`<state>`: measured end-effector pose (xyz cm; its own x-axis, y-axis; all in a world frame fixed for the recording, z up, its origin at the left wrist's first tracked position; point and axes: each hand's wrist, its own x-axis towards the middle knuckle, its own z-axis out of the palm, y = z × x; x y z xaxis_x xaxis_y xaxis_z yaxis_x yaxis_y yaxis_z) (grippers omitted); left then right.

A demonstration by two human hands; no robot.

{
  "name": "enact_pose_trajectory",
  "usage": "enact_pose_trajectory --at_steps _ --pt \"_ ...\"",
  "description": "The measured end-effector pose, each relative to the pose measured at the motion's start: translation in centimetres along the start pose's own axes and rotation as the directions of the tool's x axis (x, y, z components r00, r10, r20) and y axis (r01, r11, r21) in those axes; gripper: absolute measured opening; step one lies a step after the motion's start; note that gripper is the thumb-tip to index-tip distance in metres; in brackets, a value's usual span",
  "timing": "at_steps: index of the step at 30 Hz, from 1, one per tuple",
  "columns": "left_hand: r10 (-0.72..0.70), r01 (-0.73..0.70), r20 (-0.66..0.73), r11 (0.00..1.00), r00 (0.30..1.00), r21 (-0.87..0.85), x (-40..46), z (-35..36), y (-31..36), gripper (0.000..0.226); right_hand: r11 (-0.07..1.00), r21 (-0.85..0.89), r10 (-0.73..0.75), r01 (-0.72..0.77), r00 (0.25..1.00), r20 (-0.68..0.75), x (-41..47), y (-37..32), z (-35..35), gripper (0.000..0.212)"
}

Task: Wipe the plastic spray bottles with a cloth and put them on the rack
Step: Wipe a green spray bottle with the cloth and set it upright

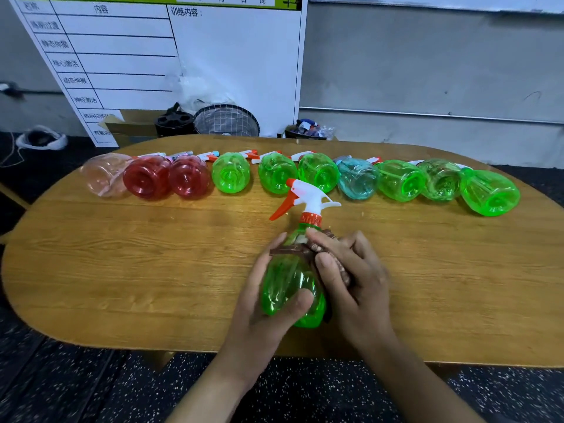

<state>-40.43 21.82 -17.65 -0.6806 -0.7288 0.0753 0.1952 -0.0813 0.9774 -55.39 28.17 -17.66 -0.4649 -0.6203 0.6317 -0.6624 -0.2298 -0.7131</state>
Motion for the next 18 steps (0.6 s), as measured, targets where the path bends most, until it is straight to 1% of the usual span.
enact_pose_trajectory --at_steps 3,4,6,9,12,14,16,18 --pt "0.035 -0.035 -0.006 0.998 0.999 -0.061 0.1 0.0 0.0 0.09 0.971 0.164 0.191 -0.171 0.975 -0.113 0.2 -0.4 0.1 0.037" --pt "0.036 -0.036 -0.002 0.997 0.999 -0.075 0.1 -0.1 0.0 0.086 0.964 0.184 0.221 -0.193 0.965 -0.142 0.3 -0.4 0.0 0.037" --pt "0.019 -0.019 0.005 0.997 1.0 -0.074 0.0 -0.1 -0.1 0.078 0.96 0.195 0.23 -0.199 0.961 -0.154 0.3 -0.5 -0.1 0.037" --pt "0.003 -0.003 0.019 1.0 1.0 -0.009 -0.1 0.1 -0.5 0.057 0.968 0.178 0.203 -0.177 0.969 -0.14 0.2 -0.5 -0.1 0.036" --pt "-0.003 0.004 0.009 1.0 1.0 -0.011 0.0 0.0 -1.0 0.055 0.982 0.107 0.167 -0.155 0.98 -0.111 0.2 -0.3 -0.2 0.033" --pt "-0.013 0.013 -0.016 1.0 1.0 -0.022 0.2 -0.2 -1.0 0.055 0.992 0.024 0.124 -0.123 0.99 -0.065 0.2 -0.4 0.0 0.033" --pt "-0.005 0.004 -0.054 1.0 0.999 -0.029 0.3 -0.4 -1.0 0.052 0.997 -0.07 0.044 -0.045 0.999 -0.01 -0.3 -0.9 0.5 0.033" --pt "-0.01 0.007 -0.091 0.999 0.996 -0.038 0.6 -0.8 -0.5 0.05 0.989 -0.122 -0.071 0.08 0.995 0.073 -1.2 -1.5 1.0 0.035"
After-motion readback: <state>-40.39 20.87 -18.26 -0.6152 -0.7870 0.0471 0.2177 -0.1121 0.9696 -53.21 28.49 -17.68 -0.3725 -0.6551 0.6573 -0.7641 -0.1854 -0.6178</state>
